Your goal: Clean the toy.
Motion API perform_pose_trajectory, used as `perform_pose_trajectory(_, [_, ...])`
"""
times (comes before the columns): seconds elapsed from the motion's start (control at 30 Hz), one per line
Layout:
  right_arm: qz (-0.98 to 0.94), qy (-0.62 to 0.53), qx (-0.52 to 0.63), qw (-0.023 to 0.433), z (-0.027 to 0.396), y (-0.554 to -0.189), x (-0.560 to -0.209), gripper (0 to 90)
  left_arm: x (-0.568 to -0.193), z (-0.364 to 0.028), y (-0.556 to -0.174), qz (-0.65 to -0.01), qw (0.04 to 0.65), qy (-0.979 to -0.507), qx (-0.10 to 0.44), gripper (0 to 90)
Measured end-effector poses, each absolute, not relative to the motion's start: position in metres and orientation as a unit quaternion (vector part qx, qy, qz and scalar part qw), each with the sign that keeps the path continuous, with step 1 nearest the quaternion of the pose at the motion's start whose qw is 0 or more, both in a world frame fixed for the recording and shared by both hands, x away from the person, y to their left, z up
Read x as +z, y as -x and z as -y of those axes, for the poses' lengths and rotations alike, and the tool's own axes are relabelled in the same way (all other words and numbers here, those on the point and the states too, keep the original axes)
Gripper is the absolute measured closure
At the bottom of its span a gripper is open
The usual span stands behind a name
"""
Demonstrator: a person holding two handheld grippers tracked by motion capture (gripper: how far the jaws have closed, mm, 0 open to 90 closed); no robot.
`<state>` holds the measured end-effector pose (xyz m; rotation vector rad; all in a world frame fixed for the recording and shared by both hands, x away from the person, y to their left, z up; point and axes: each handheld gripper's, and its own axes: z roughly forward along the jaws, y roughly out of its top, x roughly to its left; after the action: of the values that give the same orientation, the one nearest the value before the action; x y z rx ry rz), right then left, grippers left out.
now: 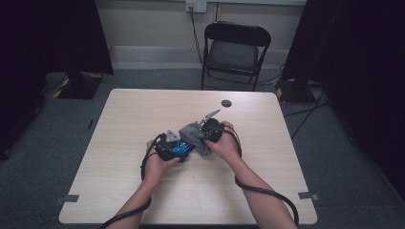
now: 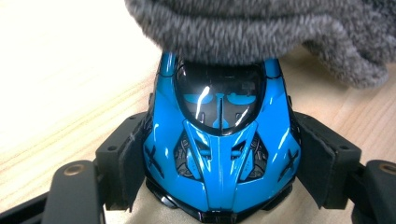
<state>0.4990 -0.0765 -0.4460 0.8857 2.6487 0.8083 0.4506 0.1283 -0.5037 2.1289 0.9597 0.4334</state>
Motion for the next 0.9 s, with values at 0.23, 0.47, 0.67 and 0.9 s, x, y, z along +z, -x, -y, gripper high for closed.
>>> perform_pose_trajectory(0.23, [-0.897, -0.326, 0.275, 0.116, 0.089, -0.508, -0.445, 79.8, -0.504, -0.128, -0.45, -0.375, 0.374, -0.831, 0.169, 25.6])
perform_pose_trajectory(0.47, [-0.893, -0.335, 0.278, 0.113, 0.094, -0.512, -0.445, 79.8, -0.504, -0.128, -0.45, -0.375, 0.375, -0.831, 0.169, 25.6])
perform_pose_trajectory(0.67, [-0.892, -0.343, 0.266, 0.125, 0.098, -0.516, -0.441, 79.9, -0.504, -0.128, -0.45, -0.375, 0.374, -0.831, 0.169, 25.6])
perform_pose_trajectory(0.9, [-0.89, -0.35, 0.263, 0.124, 0.109, -0.521, -0.445, 79.9, -0.504, -0.128, -0.451, -0.375, 0.374, -0.831, 0.169, 25.5])
